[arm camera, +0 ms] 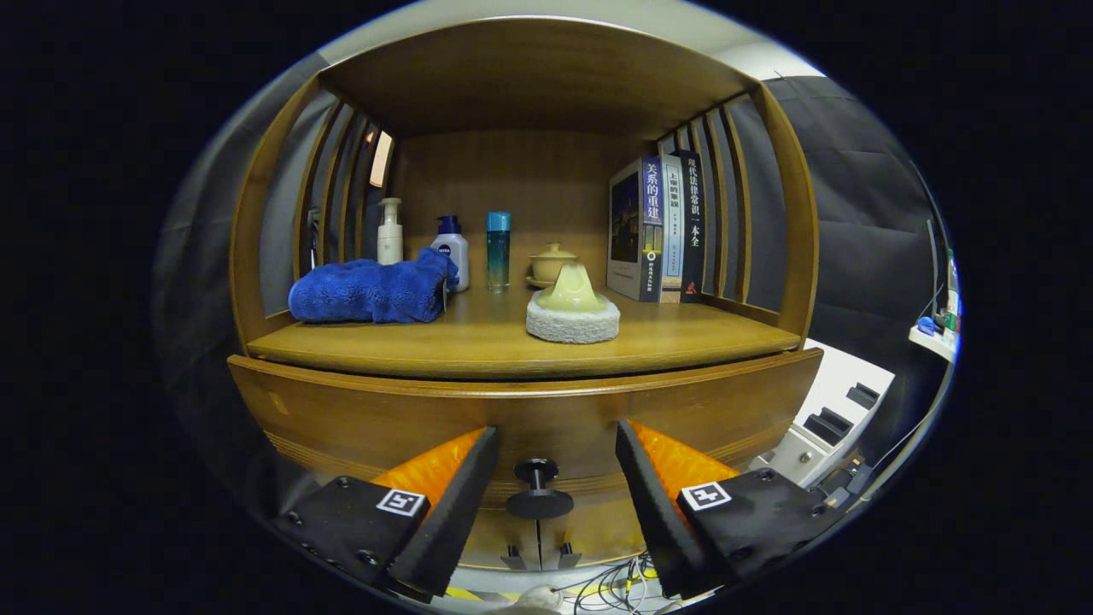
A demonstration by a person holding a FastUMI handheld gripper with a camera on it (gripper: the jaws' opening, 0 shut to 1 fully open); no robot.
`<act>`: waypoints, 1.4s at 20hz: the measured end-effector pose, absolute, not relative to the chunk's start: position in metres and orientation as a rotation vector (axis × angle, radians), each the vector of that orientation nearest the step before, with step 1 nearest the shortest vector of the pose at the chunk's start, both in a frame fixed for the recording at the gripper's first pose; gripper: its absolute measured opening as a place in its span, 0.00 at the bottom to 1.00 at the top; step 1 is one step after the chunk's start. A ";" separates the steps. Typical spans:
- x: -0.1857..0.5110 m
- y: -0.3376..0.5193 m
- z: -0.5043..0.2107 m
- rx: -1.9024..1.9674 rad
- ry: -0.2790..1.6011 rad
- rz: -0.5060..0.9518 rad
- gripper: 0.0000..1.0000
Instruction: Pull open the drawer, take out the items inside it, and place them on the countertop above the cabinet.
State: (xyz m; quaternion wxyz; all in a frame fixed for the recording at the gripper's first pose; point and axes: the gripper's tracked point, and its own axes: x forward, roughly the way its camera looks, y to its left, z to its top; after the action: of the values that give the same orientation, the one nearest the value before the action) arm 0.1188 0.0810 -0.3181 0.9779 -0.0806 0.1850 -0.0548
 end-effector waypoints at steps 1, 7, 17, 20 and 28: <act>0.123 0.081 -0.319 -0.165 0.376 -0.113 0.93; 0.127 0.080 -0.338 -0.154 0.403 -0.106 0.93; 0.123 0.085 -0.286 -0.123 0.358 -0.060 0.93; 0.112 0.072 -0.244 -0.123 0.310 -0.046 0.93; 0.054 0.033 -0.141 -0.167 0.223 -0.033 0.93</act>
State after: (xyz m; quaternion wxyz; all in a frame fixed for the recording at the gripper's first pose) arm 0.0538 0.0335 -0.1408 0.9902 -0.0834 0.1109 -0.0163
